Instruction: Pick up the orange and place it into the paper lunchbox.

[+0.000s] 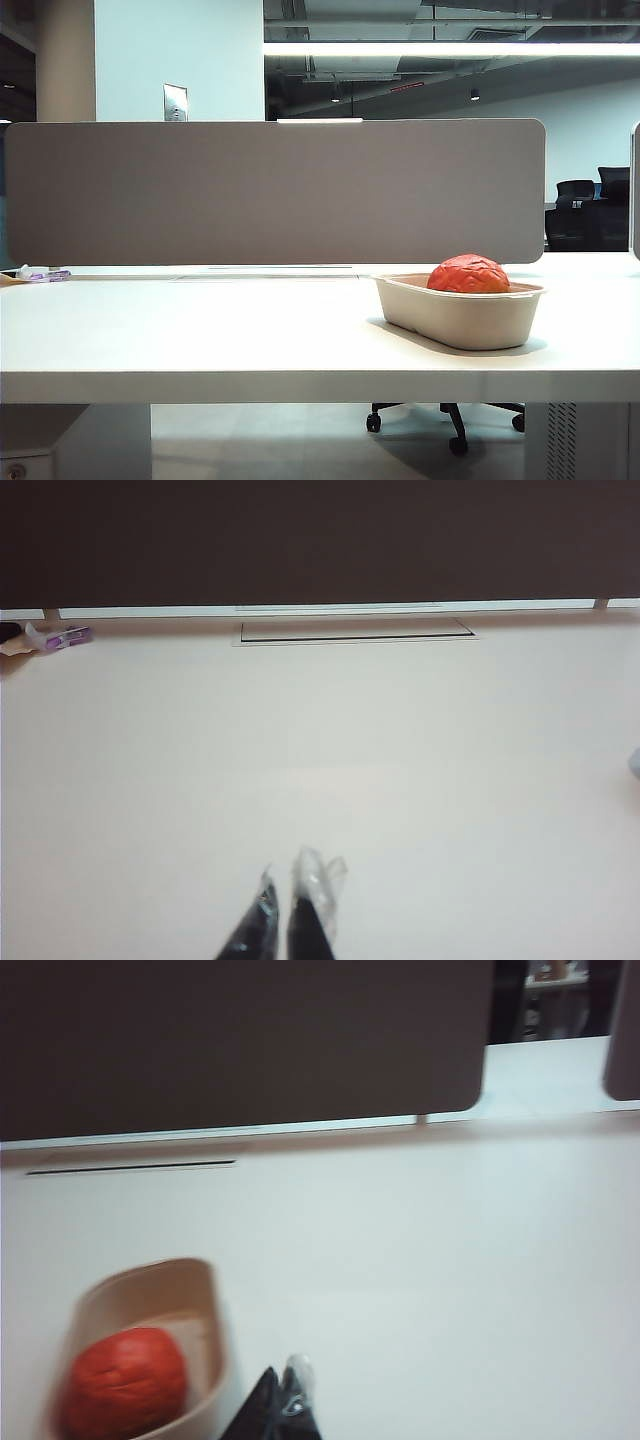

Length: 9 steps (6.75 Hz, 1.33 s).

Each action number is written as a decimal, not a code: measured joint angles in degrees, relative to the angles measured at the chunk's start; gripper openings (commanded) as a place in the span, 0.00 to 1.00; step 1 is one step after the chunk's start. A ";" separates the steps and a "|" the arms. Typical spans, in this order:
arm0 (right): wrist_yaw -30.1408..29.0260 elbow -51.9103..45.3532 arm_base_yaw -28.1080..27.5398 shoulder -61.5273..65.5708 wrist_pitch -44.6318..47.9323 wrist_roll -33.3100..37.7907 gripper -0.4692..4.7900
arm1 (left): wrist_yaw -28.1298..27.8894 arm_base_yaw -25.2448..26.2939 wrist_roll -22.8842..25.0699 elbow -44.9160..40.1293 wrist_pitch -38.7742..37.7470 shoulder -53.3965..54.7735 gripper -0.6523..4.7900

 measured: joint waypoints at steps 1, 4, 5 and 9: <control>-1.07 -0.57 -2.08 0.00 0.63 0.00 0.09 | 0.00 0.00 0.00 0.00 0.00 0.00 0.16; -2.97 -3.02 -5.57 0.00 1.46 -0.02 0.09 | 0.00 0.00 0.00 0.00 0.00 0.00 0.16; -3.32 -7.54 -6.01 -0.04 7.19 0.00 0.09 | 0.00 0.00 0.00 0.00 0.00 0.00 0.16; -3.32 -7.54 -6.01 -0.04 7.13 0.00 0.09 | 0.00 0.00 0.00 0.00 -0.02 0.00 0.16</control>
